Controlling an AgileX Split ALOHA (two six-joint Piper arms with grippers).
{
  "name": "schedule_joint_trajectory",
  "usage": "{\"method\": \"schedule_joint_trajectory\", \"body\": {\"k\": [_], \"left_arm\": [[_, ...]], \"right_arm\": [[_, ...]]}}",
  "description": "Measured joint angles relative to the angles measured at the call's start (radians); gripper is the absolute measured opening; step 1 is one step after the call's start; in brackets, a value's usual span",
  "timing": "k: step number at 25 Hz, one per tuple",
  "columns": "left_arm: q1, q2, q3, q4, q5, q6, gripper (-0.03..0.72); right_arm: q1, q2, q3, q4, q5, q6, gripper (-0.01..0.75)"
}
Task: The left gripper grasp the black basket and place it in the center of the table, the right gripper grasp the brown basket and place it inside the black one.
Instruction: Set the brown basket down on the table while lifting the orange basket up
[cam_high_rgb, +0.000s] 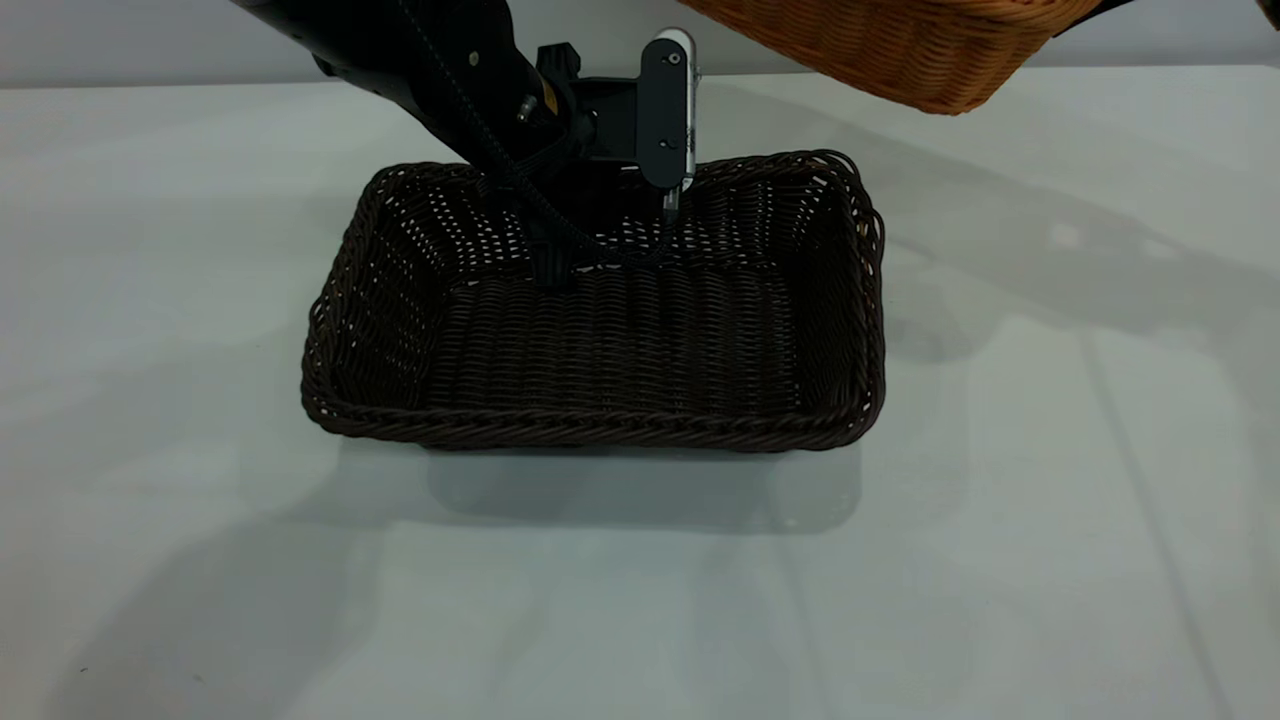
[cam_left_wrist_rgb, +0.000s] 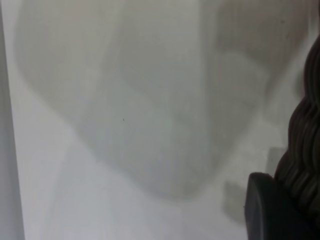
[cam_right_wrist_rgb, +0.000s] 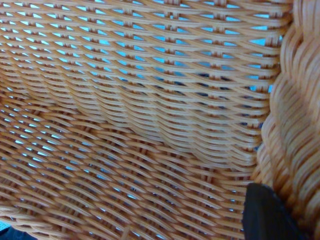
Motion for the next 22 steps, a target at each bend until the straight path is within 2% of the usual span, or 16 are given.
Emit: {"method": "schedule_joint_trajectory", "body": {"k": [3, 12, 18, 22], "left_arm": [[0.0, 0.0, 0.0, 0.01, -0.007, -0.028, 0.151], [-0.001, -0.023, 0.008, 0.019, -0.066, -0.213, 0.384], [-0.004, -0.074, 0.008, 0.019, -0.07, -0.23, 0.418], [-0.013, -0.135, 0.008, 0.019, -0.008, -0.223, 0.419]], "right_arm": [[-0.008, 0.0, 0.0, -0.001, 0.011, 0.0, 0.074], [-0.07, 0.0, -0.001, 0.086, 0.026, 0.0, 0.077], [-0.113, 0.0, -0.002, 0.134, 0.031, 0.0, 0.077], [-0.121, 0.0, -0.002, 0.147, 0.033, -0.002, 0.078]]}}
